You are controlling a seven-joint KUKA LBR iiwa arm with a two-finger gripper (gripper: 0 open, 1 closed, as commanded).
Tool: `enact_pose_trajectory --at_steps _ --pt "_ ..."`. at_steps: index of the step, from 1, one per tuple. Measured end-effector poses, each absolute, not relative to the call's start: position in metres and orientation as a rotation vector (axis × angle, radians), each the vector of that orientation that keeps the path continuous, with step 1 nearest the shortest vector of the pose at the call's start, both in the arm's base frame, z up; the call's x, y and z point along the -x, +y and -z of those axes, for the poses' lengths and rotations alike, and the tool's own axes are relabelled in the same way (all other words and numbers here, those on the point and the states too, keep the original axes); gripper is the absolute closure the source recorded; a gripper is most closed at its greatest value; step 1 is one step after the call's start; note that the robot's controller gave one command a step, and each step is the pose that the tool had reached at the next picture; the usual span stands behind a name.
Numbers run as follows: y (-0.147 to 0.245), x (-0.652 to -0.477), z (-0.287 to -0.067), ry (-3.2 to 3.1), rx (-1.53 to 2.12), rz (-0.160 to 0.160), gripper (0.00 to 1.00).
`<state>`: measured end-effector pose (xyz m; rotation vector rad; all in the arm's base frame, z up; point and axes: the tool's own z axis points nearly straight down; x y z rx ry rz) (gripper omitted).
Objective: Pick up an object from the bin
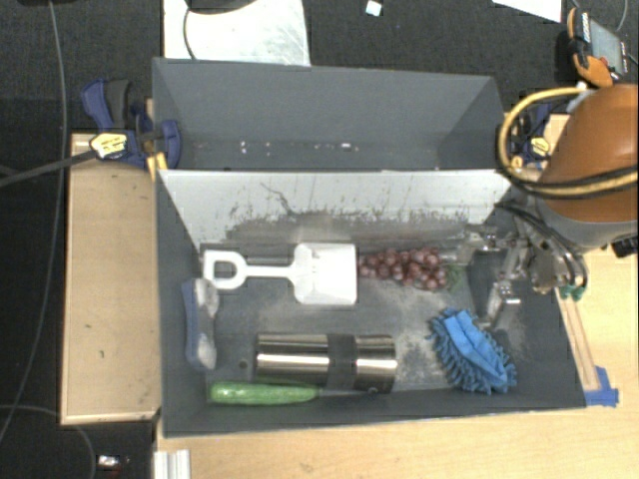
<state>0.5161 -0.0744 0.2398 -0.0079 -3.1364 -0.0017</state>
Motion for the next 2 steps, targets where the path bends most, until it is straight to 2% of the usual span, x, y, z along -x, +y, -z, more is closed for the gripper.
enact_pose_trajectory --at_steps 1,2 --pt "-0.074 -0.517 -0.244 -3.145 0.002 -0.001 0.0" --pt "-0.115 -0.501 -0.111 -3.149 -0.006 -0.002 0.0"
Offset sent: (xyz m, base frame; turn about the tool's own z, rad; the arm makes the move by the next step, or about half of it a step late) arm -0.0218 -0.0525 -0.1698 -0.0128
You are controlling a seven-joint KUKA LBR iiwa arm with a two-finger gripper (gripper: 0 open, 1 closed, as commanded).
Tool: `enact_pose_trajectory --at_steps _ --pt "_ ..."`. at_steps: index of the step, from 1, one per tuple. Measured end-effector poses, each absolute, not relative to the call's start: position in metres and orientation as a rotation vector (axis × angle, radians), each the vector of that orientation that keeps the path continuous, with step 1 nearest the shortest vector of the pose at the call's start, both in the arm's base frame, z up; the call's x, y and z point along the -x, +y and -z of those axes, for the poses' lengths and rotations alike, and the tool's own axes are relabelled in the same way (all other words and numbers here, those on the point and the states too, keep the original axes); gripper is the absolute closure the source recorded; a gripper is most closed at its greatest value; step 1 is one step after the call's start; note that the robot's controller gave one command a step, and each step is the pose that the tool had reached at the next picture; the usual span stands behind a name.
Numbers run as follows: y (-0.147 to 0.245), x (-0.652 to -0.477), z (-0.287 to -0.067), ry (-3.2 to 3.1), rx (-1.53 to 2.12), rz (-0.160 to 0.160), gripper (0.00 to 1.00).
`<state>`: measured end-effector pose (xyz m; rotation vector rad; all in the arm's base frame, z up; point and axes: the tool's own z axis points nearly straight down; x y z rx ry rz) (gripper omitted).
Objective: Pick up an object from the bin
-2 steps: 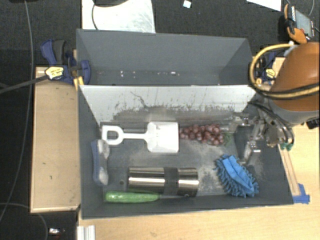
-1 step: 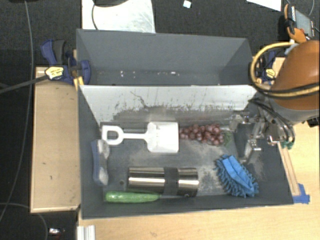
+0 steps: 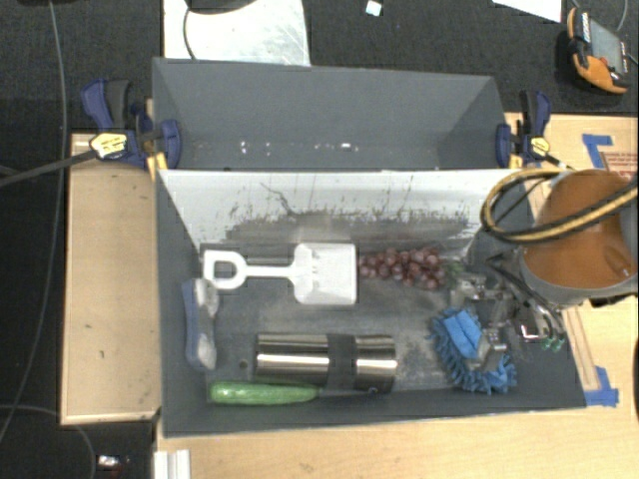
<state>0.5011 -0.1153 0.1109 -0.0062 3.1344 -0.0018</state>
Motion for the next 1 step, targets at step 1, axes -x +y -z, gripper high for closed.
enact_pose_trajectory --at_steps 1 --pt "-0.1135 -0.4915 -0.1576 3.026 -0.783 -0.004 0.0"
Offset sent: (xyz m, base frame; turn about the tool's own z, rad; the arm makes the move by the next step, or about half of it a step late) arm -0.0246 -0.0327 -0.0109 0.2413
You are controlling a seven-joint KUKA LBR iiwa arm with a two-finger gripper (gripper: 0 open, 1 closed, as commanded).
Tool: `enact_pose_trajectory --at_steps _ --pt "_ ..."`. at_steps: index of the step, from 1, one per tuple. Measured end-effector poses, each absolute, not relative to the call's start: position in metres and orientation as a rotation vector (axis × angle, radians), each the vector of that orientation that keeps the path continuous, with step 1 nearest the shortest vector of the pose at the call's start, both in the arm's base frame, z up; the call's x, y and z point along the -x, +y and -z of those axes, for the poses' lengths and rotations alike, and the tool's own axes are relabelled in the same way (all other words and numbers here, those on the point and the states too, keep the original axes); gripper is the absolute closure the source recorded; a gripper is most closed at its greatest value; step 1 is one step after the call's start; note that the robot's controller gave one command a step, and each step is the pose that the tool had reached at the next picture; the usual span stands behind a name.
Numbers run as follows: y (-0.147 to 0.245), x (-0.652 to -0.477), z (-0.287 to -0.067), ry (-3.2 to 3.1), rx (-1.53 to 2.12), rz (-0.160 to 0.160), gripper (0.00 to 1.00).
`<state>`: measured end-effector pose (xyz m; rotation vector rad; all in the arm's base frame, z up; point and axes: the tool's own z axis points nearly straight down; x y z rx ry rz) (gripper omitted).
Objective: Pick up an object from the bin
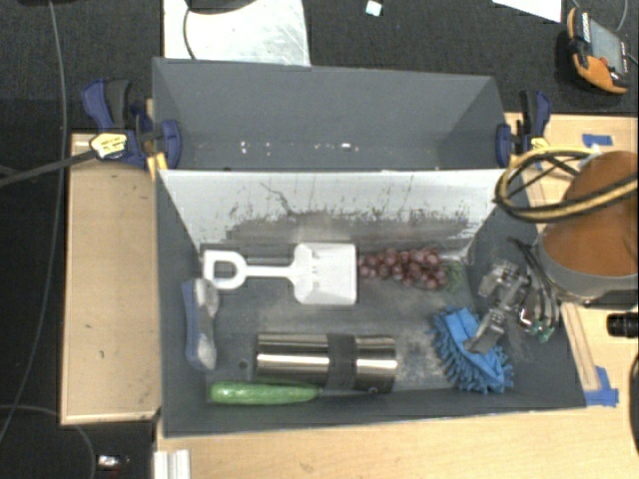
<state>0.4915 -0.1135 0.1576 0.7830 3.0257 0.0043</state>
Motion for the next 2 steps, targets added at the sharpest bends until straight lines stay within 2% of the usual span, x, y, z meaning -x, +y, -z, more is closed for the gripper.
enact_pose_trajectory --at_steps 1,2 --pt "-0.148 -0.477 -0.1 3.116 -0.373 -0.001 0.0" --pt "-0.14 -0.484 -0.07 2.966 -0.974 -0.017 0.0"
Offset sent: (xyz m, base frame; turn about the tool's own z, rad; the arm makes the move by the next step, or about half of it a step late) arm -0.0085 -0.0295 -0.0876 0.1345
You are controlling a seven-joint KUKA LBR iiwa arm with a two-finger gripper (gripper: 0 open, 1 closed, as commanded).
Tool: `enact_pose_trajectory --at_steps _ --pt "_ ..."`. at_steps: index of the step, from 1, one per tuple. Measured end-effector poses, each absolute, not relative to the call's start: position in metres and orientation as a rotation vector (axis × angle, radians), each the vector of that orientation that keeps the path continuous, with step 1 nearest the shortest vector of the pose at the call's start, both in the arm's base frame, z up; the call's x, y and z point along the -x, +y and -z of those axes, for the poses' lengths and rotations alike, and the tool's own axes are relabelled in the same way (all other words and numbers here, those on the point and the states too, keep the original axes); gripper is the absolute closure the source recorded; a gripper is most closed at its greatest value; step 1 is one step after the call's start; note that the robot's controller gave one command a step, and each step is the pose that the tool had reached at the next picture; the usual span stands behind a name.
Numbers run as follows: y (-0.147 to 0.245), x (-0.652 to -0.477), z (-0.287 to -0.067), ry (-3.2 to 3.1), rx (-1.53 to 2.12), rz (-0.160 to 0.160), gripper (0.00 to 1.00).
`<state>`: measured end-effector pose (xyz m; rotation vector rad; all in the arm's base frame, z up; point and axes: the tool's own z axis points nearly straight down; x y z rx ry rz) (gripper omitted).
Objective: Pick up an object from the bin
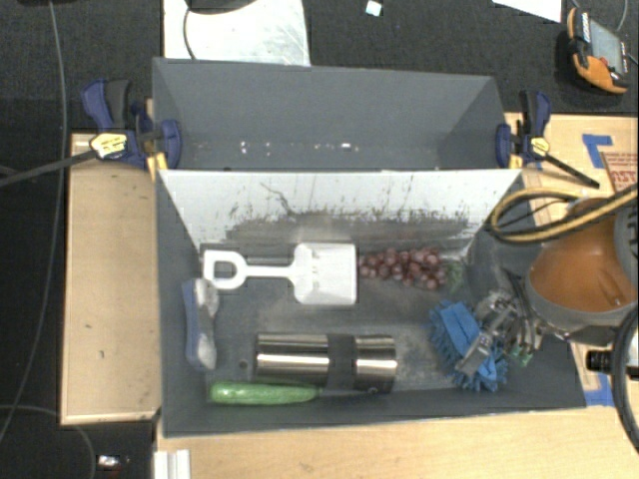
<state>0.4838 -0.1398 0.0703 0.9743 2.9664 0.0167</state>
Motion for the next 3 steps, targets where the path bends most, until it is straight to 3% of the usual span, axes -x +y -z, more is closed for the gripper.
enact_pose_trajectory --at_steps 1,2,3 --pt "-0.15 -0.483 -0.07 3.079 -0.6 -0.008 1.0" --pt "-0.15 -0.483 -0.07 3.079 -0.6 -0.008 1.0" --pt "-0.149 -0.48 -0.084 3.088 -0.599 -0.009 1.0"
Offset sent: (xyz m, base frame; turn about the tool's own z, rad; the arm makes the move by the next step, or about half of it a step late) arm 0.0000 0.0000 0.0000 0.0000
